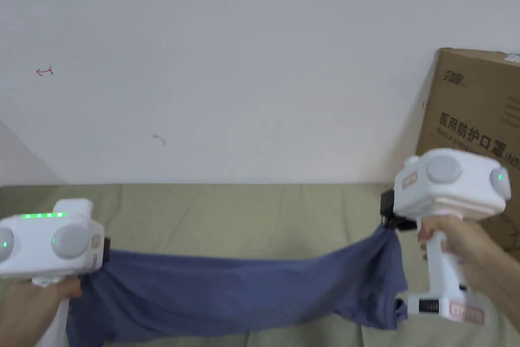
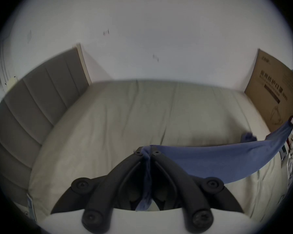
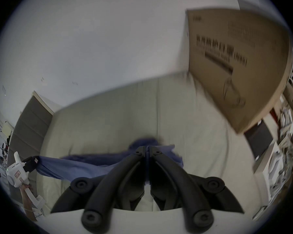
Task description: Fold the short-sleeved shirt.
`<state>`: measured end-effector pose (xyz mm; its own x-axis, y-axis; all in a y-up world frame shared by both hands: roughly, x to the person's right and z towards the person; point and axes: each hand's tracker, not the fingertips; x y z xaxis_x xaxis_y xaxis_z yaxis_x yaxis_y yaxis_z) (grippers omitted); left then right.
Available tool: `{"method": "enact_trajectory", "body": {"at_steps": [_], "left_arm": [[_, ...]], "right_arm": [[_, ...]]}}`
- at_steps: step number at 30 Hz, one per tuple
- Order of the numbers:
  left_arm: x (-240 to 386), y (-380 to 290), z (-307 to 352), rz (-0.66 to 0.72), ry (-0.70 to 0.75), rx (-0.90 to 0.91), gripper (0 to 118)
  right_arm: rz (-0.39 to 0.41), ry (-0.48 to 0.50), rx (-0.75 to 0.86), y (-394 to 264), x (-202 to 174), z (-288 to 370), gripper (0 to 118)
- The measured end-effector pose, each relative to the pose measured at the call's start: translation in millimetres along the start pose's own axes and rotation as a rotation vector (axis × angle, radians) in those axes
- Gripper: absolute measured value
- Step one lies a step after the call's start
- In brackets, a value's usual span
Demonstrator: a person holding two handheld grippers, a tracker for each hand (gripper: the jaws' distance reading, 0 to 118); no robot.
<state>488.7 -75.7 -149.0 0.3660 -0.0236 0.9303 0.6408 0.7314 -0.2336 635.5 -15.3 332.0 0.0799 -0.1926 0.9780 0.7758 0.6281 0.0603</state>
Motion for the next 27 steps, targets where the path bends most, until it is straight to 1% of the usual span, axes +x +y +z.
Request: {"method": "enact_trajectory", "body": {"at_steps": [2, 3, 5, 6, 7, 9, 10, 11, 12, 15, 16, 17, 19, 20, 22, 23, 24, 25, 26, 27], "left_arm": [[0.7, -31.5, -9.3, -0.012, 0.009, -0.047, 2], [-1.6, -42.8, -11.1, -0.026, 0.021, -0.057, 2], [-14.5, -63.0, -12.8, 0.004, 0.004, -0.053, 2], [-20.1, -70.6, -9.3, 0.017, -0.004, -0.056, 2], [-26.7, -77.9, -1.2, 0.010, -0.004, -0.070, 2], [-35.8, -94.5, 22.8, 0.013, -0.011, -0.049, 2], [-40.1, -103.1, 38.1, -0.017, -0.017, -0.033, 2], [-44.8, -111.5, 53.9, -0.027, -0.028, -0.019, 2], [-47.9, -123.1, 73.0, -0.029, -0.031, -0.022, 2], [-58.9, -154.0, 127.8, -0.032, -0.041, -0.005, 2], [-60.2, -165.8, 148.6, -0.054, -0.054, -0.007, 2], [-62.6, -177.0, 165.8, -0.060, -0.050, -0.012, 2], [-68.8, -201.1, 196.3, -0.091, -0.037, -0.027, 2], [-71.8, -217.0, 212.8, -0.095, -0.017, -0.024, 2], [-79.0, -244.9, 237.2, -0.131, -0.001, -0.050, 2], [-83.0, -259.0, 247.4, -0.127, -0.002, -0.057, 2], [-85.9, -272.9, 257.1, -0.133, -0.008, -0.067, 2], [-88.7, -285.5, 265.4, -0.120, -0.014, -0.073, 2], [-90.7, -298.1, 270.6, -0.092, -0.020, -0.087, 2], [-92.8, -310.9, 274.0, -0.085, -0.023, -0.103, 2]], "right_arm": [[0.011, 0.009, -0.051, -34.7, 11.9, -15.8, 3], [-0.003, -0.004, -0.060, -49.1, 18.7, -20.6, 3], [-0.027, 0.003, -0.104, -74.5, 35.3, -23.0, 3], [-0.044, 0.015, -0.094, -85.6, 42.4, -18.0, 3], [-0.044, 0.014, -0.094, -94.7, 49.1, -11.1, 3], [-0.080, 0.038, -0.070, -111.2, 61.1, 9.0, 3], [-0.071, 0.034, -0.081, -122.1, 64.4, 23.9, 3], [-0.080, 0.043, -0.068, -134.6, 68.7, 41.1, 3], [-0.078, 0.062, -0.053, -144.6, 71.5, 55.7, 3], [-0.053, 0.058, -0.037, -185.3, 72.4, 106.8, 3], [-0.050, 0.060, -0.036, -199.5, 74.1, 123.5, 3], [-0.057, 0.073, -0.024, -215.2, 76.9, 140.2, 3], [-0.100, 0.136, -0.005, -246.5, 81.6, 170.6, 3], [-0.109, 0.170, -0.003, -261.9, 85.2, 183.3, 3], [-0.103, 0.144, -0.013, -294.7, 87.3, 206.8, 3], [-0.051, 0.116, -0.017, -311.7, 87.9, 215.1, 3], [-0.036, 0.078, -0.025, -328.4, 86.9, 222.2, 3], [-0.024, 0.060, -0.047, -344.3, 87.0, 228.9, 3], [-0.017, 0.074, -0.054, -359.7, 88.1, 232.9, 3], [-0.050, 0.067, -0.067, -376.4, 91.7, 237.0, 3]]}}
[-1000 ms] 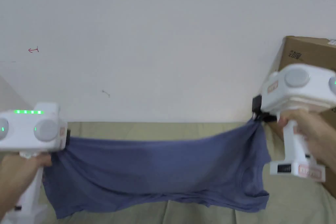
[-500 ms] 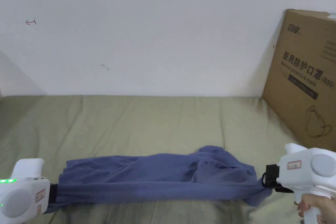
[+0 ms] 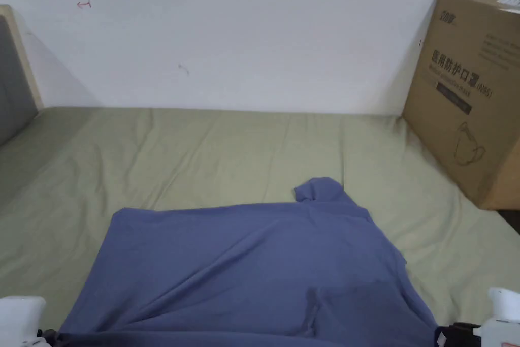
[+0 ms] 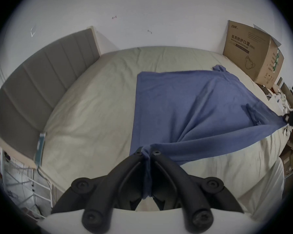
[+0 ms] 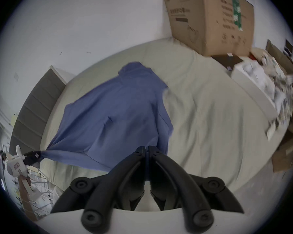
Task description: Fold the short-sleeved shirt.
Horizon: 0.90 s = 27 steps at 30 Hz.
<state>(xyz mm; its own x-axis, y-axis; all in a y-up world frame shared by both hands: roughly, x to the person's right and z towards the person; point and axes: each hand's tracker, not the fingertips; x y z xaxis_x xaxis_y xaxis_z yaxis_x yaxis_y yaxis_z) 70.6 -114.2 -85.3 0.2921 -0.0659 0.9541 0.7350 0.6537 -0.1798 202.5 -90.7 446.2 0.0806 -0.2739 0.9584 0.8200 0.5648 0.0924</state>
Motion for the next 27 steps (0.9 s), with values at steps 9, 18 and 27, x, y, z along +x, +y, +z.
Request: {"method": "enact_trajectory", "body": {"at_steps": [9, 18, 27], "left_arm": [[-8.8, -66.5, 4.2, 0.044, -0.004, -0.061, 2], [-18.5, -80.7, 25.7, 0.133, -0.007, -0.040, 96], [-8.8, -107.8, 59.3, 0.115, 0.003, -0.030, 0]], "right_arm": [[-0.140, -0.041, -0.103, -76.3, 43.1, -5.0, 3], [0.186, -0.097, 0.007, -68.9, 9.1, 4.5, 86], [0.179, 0.028, 0.025, -81.0, -27.7, 33.0, 0]]}}
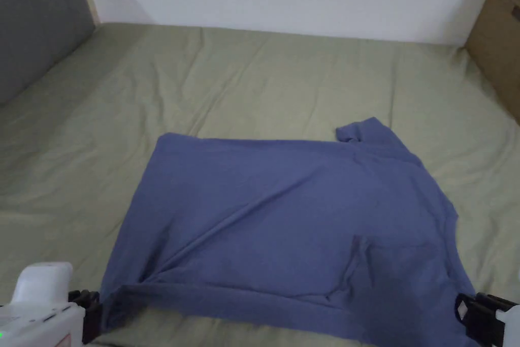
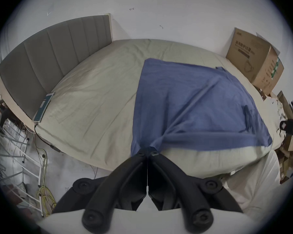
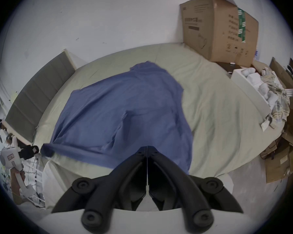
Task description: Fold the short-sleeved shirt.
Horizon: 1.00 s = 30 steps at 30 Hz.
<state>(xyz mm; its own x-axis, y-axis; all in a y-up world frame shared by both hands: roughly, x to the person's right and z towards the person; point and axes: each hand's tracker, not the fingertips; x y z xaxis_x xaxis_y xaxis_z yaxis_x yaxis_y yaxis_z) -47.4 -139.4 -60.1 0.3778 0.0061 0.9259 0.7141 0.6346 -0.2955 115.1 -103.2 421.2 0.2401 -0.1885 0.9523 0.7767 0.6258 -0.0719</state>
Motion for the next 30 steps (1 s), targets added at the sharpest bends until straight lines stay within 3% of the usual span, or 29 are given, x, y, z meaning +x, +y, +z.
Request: {"method": "enact_trajectory", "body": {"at_steps": [6, 7, 8, 9, 10, 14, 15, 16, 17, 18, 19, 20, 21, 26, 28, 29, 30], "left_arm": [[1.1, -2.9, 0.4, 0.006, 0.012, 0.026, 1], [1.4, 0.0, -1.2, 0.002, 0.030, 0.038, 14], [2.3, 4.5, -3.6, -0.011, 0.051, 0.030, 58], [2.8, 8.2, -8.0, -0.008, 0.057, 0.020, 91], [2.0, 11.0, -12.3, -0.001, 0.047, 0.019, 108], [3.9, 13.6, -28.4, 0.058, -0.025, 0.003, 99], [4.6, 12.4, -34.8, 0.056, -0.039, -0.026, 83], [6.3, 9.7, -45.1, 0.045, -0.056, -0.084, 52], [8.4, 6.8, -50.9, 0.045, -0.046, -0.105, 3], [11.4, 4.6, -58.2, 0.052, -0.025, -0.108, 4], [12.1, 0.7, -63.9, 0.059, -0.011, -0.121, 4], [10.3, 0.3, -66.8, 0.075, -0.022, -0.128, 3], [8.8, 0.6, -67.0, 0.082, -0.043, -0.136, 3], [8.1, 3.4, -59.1, 0.078, -0.037, -0.115, 3], [6.2, 4.2, -56.5, 0.074, -0.033, -0.108, 3], [4.7, 5.3, -56.2, 0.075, -0.034, -0.109, 3], [6.4, 7.6, -52.1, 0.079, -0.032, -0.108, 3]], "right_arm": [[-0.017, -0.030, -0.032, -11.4, 3.8, -10.0, 0], [-0.024, -0.028, -0.039, -11.7, 6.1, -11.0, 0], [-0.027, -0.031, -0.044, -12.4, 8.1, -12.0, 0], [-0.024, -0.041, -0.048, -13.2, 8.8, -12.6, 0], [-0.019, -0.050, -0.052, -13.7, 9.8, -13.3, 0], [-0.028, -0.076, -0.067, -16.8, 18.6, -16.6, 0], [-0.041, -0.083, -0.069, -17.8, 22.6, -17.7, 0], [-0.051, -0.091, -0.068, -18.2, 25.3, -18.4, 0], [-0.055, -0.092, -0.070, -18.3, 27.7, -19.1, 0], [-0.053, -0.089, -0.073, -18.5, 30.0, -20.2, 3], [-0.039, -0.086, -0.076, -19.1, 30.6, -20.7, 18], [-0.021, -0.100, -0.071, -20.6, 31.1, -21.1, 62], [0.003, -0.127, -0.060, -22.4, 31.9, -22.7, 96], [0.042, -0.176, -0.109, -24.9, 39.6, -48.6, 98], [0.026, -0.137, -0.178, -28.8, 43.5, -66.2, 94], [0.024, -0.116, -0.212, -31.5, 42.4, -72.2, 73], [0.032, -0.160, -0.233, -33.8, 37.9, -74.0, 32]]}}
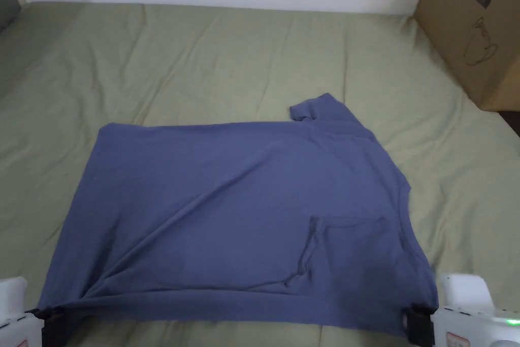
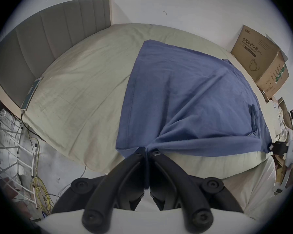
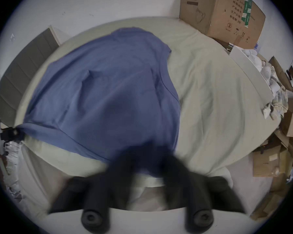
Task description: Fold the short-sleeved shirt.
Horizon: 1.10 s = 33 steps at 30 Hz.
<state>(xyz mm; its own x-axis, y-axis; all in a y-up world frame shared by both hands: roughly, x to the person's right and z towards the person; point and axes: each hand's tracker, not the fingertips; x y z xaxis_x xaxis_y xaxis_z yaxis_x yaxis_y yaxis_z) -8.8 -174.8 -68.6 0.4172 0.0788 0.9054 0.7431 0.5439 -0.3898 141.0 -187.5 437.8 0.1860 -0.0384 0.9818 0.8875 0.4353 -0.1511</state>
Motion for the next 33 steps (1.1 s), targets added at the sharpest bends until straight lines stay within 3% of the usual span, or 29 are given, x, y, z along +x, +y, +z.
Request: {"method": "enact_trajectory", "body": {"at_steps": [1, 2, 3, 7, 12, 19, 26, 28, 29, 31, 32, 33], "left_arm": [[-0.6, 0.5, 1.5, 0.005, 0.001, 0.003, 3], [-1.2, 0.7, 3.1, 0.008, 0.000, 0.005, 3], [-1.5, 0.5, 4.6, 0.010, -0.002, 0.010, 3], [2.8, 4.6, 7.1, -0.005, 0.005, 0.011, 3], [8.9, 14.7, 15.5, -0.021, 0.010, 0.018, 3], [4.9, 60.4, 10.2, -0.021, -0.003, 0.075, 3], [17.7, 122.0, -50.3, -0.055, 0.004, 0.082, 4], [22.8, 131.2, -71.8, -0.059, 0.019, 0.069, 6], [24.1, 134.1, -79.7, -0.064, 0.032, 0.039, 22], [20.7, 136.0, -83.6, -0.047, 0.043, -0.004, 76], [18.3, 135.3, -79.3, -0.036, 0.010, -0.005, 94], [14.6, 132.9, -72.1, -0.015, -0.022, 0.020, 96]], "right_arm": [[0.001, -0.065, 0.027, -2.5, -3.9, 0.7, 3], [0.002, -0.060, 0.033, -2.9, -2.6, 2.0, 4], [0.010, 0.015, -0.002, -2.0, -1.8, 1.9, 4], [-0.030, -0.015, -0.002, 1.2, 5.9, 0.5, 4], [-0.155, 0.060, 0.043, 10.1, 21.6, 11.5, 3], [-0.257, 0.153, 0.132, 69.6, 36.0, 28.8, 3], [-0.264, 0.103, 0.154, 153.7, 28.0, -15.0, 3], [-0.241, 0.038, 0.154, 162.9, 17.6, -37.7, 4], [-0.218, 0.022, 0.148, 165.8, 11.8, -45.5, 13], [-0.158, -0.072, 0.118, 168.8, 2.5, -49.3, 70], [-0.127, -0.069, 0.134, 167.5, -0.4, -44.9, 86], [-0.097, -0.050, 0.169, 164.7, -3.2, -35.8, 86]]}}
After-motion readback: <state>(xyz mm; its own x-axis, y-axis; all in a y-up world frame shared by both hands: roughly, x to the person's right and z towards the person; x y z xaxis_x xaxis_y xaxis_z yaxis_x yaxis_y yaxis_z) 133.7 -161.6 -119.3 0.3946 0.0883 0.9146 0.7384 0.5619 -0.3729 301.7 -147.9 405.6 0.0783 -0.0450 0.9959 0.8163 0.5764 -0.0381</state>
